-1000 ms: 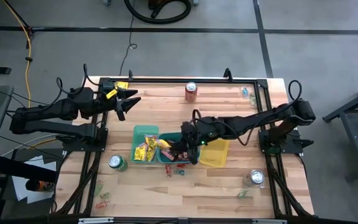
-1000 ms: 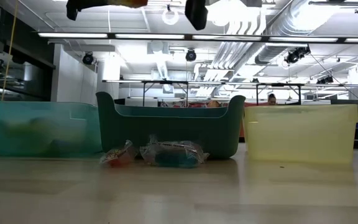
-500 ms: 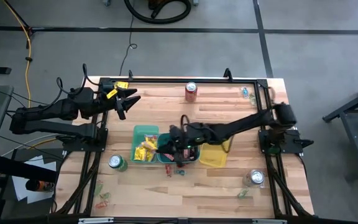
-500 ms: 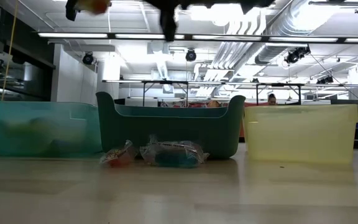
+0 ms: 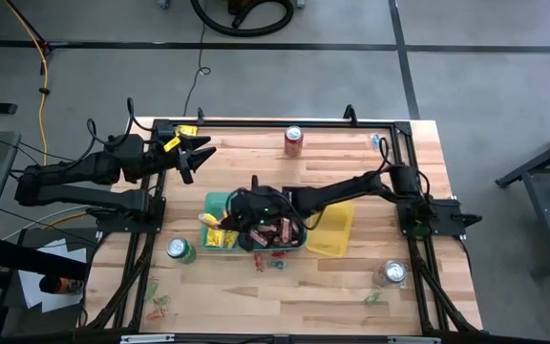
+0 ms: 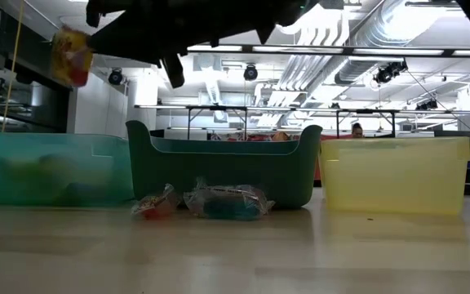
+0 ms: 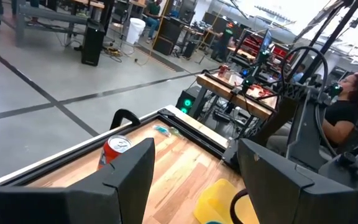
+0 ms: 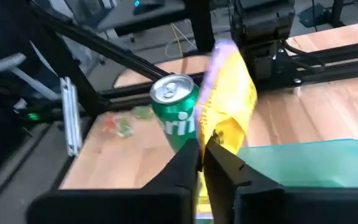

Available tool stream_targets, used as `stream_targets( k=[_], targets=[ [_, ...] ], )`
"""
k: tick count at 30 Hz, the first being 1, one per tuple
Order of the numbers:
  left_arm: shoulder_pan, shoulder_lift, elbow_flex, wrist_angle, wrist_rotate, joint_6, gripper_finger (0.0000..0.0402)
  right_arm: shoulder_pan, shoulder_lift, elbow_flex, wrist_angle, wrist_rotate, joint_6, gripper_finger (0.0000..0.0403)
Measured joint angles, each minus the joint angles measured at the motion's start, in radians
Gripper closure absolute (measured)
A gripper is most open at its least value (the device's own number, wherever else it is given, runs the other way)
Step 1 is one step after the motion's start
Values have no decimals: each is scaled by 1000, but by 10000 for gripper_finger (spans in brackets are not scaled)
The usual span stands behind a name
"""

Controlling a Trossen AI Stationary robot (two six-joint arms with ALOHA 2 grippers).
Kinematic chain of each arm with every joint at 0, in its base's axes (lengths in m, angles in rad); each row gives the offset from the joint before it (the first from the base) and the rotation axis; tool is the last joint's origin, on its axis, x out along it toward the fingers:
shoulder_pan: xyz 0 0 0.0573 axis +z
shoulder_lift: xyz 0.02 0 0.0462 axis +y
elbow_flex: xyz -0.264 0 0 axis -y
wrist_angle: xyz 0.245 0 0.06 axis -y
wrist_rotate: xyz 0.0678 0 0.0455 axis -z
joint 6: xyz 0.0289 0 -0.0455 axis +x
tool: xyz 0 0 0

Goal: Sort candy
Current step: Put the yellow candy into the green bin

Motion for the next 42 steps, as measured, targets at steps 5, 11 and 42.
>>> stream_targets(
  k=[5, 11, 42],
  targets=[
    [0, 0, 0, -4, 3, 1, 183, -6, 0, 36, -87, 1, -6, 316],
    [0, 0, 0, -3, 4, 5, 183, -11, -1, 65, -147, 2, -7, 223],
    [0, 96, 0, 69, 25, 51, 183, -73, -862, -732, -225, 168, 201, 187]
  ],
)
